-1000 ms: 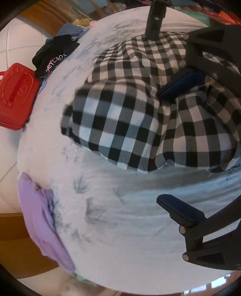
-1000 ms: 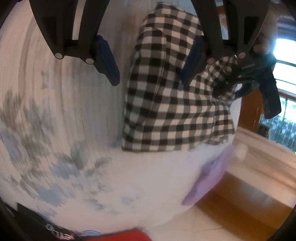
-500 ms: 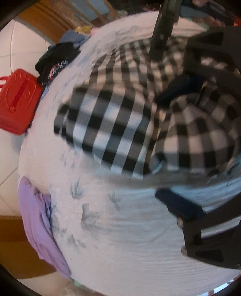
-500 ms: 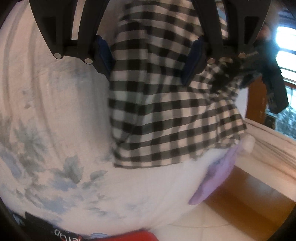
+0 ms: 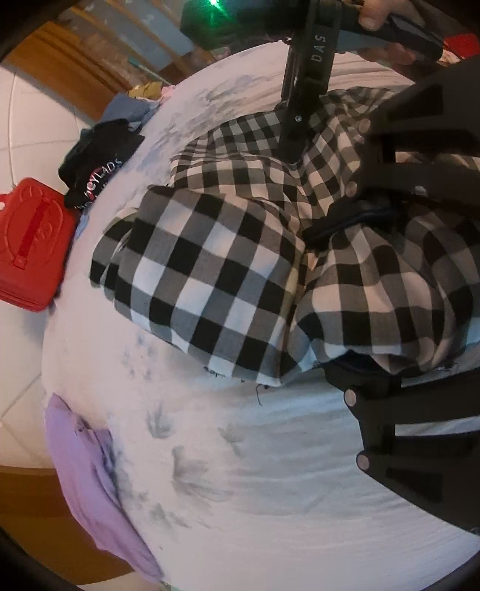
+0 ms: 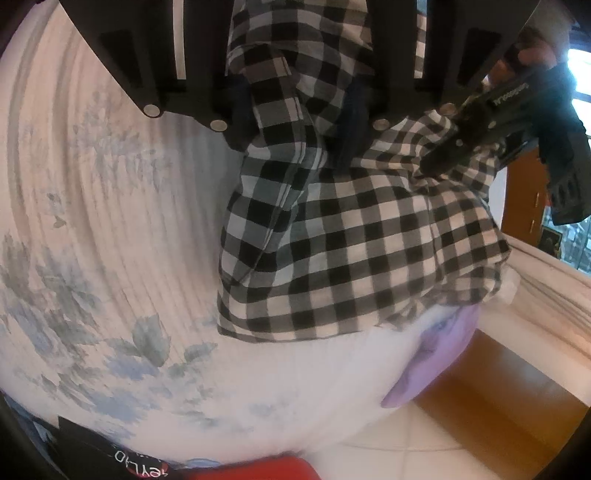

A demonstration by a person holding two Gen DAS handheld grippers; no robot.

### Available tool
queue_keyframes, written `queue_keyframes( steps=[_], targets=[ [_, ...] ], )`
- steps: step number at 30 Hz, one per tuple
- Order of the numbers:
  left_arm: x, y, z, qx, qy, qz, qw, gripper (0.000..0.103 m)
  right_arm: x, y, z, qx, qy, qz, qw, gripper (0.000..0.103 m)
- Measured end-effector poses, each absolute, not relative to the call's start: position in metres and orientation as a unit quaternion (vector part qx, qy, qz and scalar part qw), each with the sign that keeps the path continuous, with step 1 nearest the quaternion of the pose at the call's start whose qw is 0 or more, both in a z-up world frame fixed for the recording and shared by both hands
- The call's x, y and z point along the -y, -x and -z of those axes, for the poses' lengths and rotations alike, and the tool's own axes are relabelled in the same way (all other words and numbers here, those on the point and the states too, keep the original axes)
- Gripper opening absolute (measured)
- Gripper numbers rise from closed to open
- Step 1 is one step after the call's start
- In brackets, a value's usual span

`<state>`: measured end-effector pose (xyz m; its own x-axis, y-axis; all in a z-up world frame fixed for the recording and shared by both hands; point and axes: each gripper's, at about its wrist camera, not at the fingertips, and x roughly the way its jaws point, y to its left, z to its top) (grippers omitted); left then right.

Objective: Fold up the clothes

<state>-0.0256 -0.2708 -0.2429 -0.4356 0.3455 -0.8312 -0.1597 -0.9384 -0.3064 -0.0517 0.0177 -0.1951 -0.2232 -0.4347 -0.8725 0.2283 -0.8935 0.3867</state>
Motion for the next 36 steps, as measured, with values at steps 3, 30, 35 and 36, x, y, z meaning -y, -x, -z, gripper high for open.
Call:
queue_keyframes(
  steps=[3,30,35,36],
  targets=[
    [0.273,0.020,0.244,0.094,0.493,-0.852,0.153,0.057,-0.013,0.051,0.194,0.069,-0.584,0.781,0.210,0.034],
    [0.282,0.044,0.126,0.159,0.419,-0.883,0.141,0.017,0.052,0.078,0.025,-0.056,-0.446,0.827,0.338,0.007],
    [0.232,0.070,0.179,0.132,0.475,-0.857,0.150,0.057,-0.015,0.117,0.090,0.033,-0.507,0.819,0.267,0.007],
    [0.221,0.075,0.188,0.120,0.484,-0.854,0.147,0.058,-0.030,0.124,0.101,0.051,-0.516,0.817,0.253,0.007]
  ],
)
